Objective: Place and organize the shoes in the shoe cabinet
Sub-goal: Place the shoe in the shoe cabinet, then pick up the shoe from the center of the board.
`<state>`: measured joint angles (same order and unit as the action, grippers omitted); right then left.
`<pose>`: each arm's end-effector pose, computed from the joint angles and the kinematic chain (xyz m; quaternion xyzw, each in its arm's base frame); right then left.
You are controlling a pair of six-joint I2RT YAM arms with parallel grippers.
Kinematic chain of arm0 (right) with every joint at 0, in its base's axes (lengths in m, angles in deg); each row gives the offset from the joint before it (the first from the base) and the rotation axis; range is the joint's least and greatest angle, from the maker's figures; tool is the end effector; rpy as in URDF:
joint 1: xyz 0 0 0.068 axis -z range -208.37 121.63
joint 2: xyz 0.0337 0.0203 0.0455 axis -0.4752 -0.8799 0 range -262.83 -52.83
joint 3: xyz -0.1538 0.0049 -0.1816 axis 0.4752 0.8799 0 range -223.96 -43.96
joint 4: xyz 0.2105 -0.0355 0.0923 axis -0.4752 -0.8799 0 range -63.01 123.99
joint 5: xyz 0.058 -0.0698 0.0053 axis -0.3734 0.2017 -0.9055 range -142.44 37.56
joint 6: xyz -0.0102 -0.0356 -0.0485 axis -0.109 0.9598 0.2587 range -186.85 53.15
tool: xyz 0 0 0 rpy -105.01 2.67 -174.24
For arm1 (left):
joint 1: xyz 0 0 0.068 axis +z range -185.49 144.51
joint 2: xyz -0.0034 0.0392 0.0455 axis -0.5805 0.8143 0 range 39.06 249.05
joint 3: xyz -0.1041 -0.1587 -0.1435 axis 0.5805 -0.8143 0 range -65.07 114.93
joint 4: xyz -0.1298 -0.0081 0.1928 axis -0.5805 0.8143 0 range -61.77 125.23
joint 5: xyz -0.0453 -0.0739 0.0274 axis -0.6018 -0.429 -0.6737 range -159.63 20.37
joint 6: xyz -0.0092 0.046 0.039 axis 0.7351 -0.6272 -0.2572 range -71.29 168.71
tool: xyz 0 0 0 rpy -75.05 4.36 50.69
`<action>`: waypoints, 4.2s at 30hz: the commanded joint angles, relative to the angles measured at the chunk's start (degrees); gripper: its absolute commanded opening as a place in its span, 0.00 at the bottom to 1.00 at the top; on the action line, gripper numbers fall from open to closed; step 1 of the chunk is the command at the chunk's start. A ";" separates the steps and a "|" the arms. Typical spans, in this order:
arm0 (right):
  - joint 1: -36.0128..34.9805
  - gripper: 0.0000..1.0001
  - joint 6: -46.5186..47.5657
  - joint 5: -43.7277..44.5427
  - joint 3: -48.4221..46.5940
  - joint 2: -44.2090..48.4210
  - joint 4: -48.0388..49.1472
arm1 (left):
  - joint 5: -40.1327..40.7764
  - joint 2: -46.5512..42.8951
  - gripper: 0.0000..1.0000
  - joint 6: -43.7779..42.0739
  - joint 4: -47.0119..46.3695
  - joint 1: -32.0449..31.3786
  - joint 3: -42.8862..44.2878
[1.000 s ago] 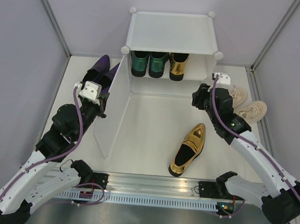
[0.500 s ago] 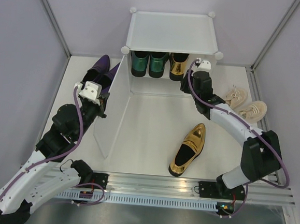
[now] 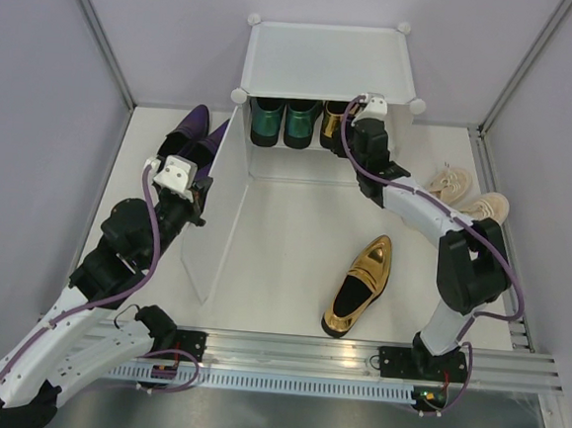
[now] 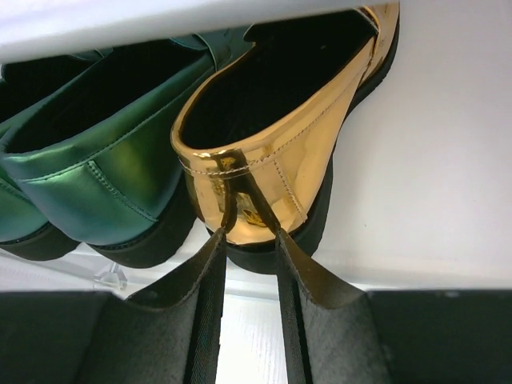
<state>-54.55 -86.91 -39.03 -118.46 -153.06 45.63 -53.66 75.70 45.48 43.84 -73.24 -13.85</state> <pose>0.3582 0.1643 0.2702 0.0299 0.7858 0.1552 0.5980 0.1239 -0.0801 0.3593 0.1562 0.6959 -0.1113 0.6920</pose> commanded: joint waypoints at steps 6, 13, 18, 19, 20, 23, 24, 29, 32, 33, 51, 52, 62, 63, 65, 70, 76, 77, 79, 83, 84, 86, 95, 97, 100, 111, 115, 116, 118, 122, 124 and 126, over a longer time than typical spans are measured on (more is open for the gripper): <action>1.21 0.36 0.63 3.99 -4.16 -3.31 3.30 | -1.03 1.94 0.02 -0.56 6.71 -0.39 -2.35; 2.53 0.37 0.54 3.20 -6.36 -4.89 2.86 | -0.85 2.38 0.02 -0.56 6.80 -0.39 -2.35; 2.79 0.52 0.37 1.54 -3.74 -3.40 5.22 | -1.11 2.56 0.02 -0.56 6.79 -0.47 -2.27; 2.71 0.56 0.45 0.31 -2.77 -2.01 6.28 | -1.37 2.56 0.02 -0.47 6.88 -0.47 -2.27; 2.53 0.59 0.45 0.30 -1.80 -1.30 7.25 | -1.29 2.56 0.02 -0.55 6.88 -0.47 -2.27; 1.39 0.71 1.86 1.97 -1.09 -0.41 7.35 | -1.38 2.29 0.02 -0.56 6.88 -0.56 -2.27; 1.04 0.76 2.56 2.41 -1.43 -0.58 6.82 | -1.38 2.29 0.02 -0.56 6.80 -0.56 -2.27; -0.63 0.84 2.56 5.05 -2.40 -2.69 5.50 | -1.38 2.03 0.02 -0.47 6.88 -0.83 -2.27; -1.07 0.84 2.30 4.35 -3.28 -4.36 6.46 | -1.29 2.03 0.02 -0.56 6.88 -1.00 -2.35; -1.16 0.85 2.30 4.17 -3.46 -4.80 6.64 | -1.20 2.03 0.02 -0.56 6.80 -1.09 -2.35; -3.44 0.86 5.73 13.75 -12.17 -15.53 3.48 | -1.20 2.12 0.02 -0.73 6.88 -1.53 -2.44; -3.45 0.86 5.38 13.92 -11.73 -15.53 3.83 | -1.20 2.12 0.02 -0.73 6.88 -1.53 -2.44; -3.71 0.56 4.58 12.52 -8.57 -13.77 4.79 | -1.29 2.12 0.02 -0.73 6.88 -1.88 -2.35; -3.71 0.54 4.85 11.30 -8.12 -12.81 5.32 | -1.29 2.12 0.02 -0.73 6.80 -1.88 -2.35; -3.53 0.48 5.55 9.89 -7.33 -12.28 6.37 | -1.29 2.03 0.02 -0.73 6.88 -1.88 -2.35; -2.92 0.36 8.10 5.75 -6.10 -12.27 8.75 | -1.20 1.68 0.02 -0.73 6.97 -2.06 -2.35; -1.25 0.33 9.07 3.21 -4.60 -12.10 11.47 | -0.94 1.41 0.02 -0.82 6.88 -2.50 -2.44; -0.90 0.31 8.89 1.72 -4.43 -12.01 12.00 | -1.11 1.41 0.02 -0.73 6.97 -2.50 -2.36; 0.16 0.30 8.54 0.40 -3.73 -11.84 12.88 | -1.11 1.41 0.02 -0.73 7.06 -2.58 -2.35; 1.30 0.30 7.75 -2.24 -3.28 -11.92 14.90 | -0.94 1.24 0.02 -0.82 6.97 -2.76 -2.35; 1.65 0.30 7.49 -3.20 -3.20 -12.01 15.17 | -0.94 1.24 0.02 -0.73 6.97 -2.76 -2.35; 1.91 0.31 6.61 -4.35 -3.11 -12.27 16.04 | -0.94 1.24 0.02 -0.91 6.97 -2.85 -2.35; 2.79 0.62 4.67 -3.83 -2.40 -11.66 14.82 | -0.76 1.15 0.02 -0.91 7.06 -3.20 -2.35; 2.79 0.73 4.15 -2.78 -2.23 -11.40 14.03 | -0.76 1.06 0.02 -0.91 6.88 -3.20 -2.35; 2.79 0.79 3.97 -1.46 -2.05 -10.08 13.24 | -0.67 1.15 0.02 -0.82 6.97 -3.29 -2.44; 2.79 0.98 3.18 3.98 -3.28 -5.16 7.71 | -0.58 1.06 0.02 -0.91 6.97 -3.37 -2.44; 2.71 0.98 3.44 4.70 -3.37 -2.01 5.24 | -0.59 0.97 0.02 -0.91 7.06 -3.46 -2.44; 2.79 0.98 3.88 4.70 -3.20 -1.30 4.89 | -0.50 0.97 0.02 -0.91 7.06 -3.46 -2.44; 2.71 0.98 3.88 3.30 -1.88 1.68 4.18 | -0.50 0.97 0.02 -0.91 7.15 -3.46 -2.44; 2.97 0.98 4.23 -0.48 1.02 6.52 4.01 | -0.41 0.80 0.02 -0.91 7.15 -3.46 -2.44; 3.15 0.98 3.97 -1.54 2.07 9.50 1.99 | -0.32 0.80 0.02 -0.91 7.06 -3.46 -2.44; 3.23 0.98 3.45 -2.42 4.00 13.71 -0.89 | -0.23 0.53 0.02 -0.91 7.06 -3.46 -2.44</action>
<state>-51.66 -82.71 -38.96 -116.64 -145.98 47.99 -53.64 76.18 45.46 43.54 -76.13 -14.17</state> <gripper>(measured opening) 0.979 0.025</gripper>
